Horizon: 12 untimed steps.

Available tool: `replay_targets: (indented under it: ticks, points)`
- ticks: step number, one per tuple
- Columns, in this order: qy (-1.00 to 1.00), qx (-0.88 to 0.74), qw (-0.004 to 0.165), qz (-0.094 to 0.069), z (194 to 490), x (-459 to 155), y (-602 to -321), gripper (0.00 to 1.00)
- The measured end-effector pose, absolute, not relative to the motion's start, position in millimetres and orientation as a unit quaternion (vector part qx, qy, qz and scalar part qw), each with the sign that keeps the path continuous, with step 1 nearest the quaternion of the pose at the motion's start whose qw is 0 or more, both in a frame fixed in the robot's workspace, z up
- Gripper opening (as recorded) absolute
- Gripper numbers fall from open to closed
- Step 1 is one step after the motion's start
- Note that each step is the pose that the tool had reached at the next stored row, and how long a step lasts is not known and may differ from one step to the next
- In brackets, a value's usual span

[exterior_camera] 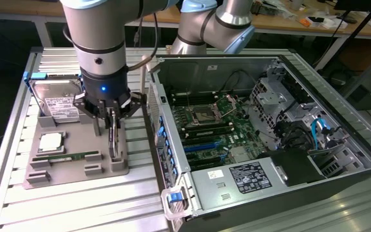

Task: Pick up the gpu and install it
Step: 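Pick up the gpu and move the gpu toward the slot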

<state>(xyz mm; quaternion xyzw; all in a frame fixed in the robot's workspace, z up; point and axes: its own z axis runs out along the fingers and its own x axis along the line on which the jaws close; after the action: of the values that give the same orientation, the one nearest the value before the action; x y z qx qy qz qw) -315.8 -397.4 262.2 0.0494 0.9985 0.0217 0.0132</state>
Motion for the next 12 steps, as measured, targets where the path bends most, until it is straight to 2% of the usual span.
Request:
replay_targets:
  ticks: [12]
  points:
    - [0.998, 0.049, 0.013, 0.022, 273, -316, -397, 0.28]
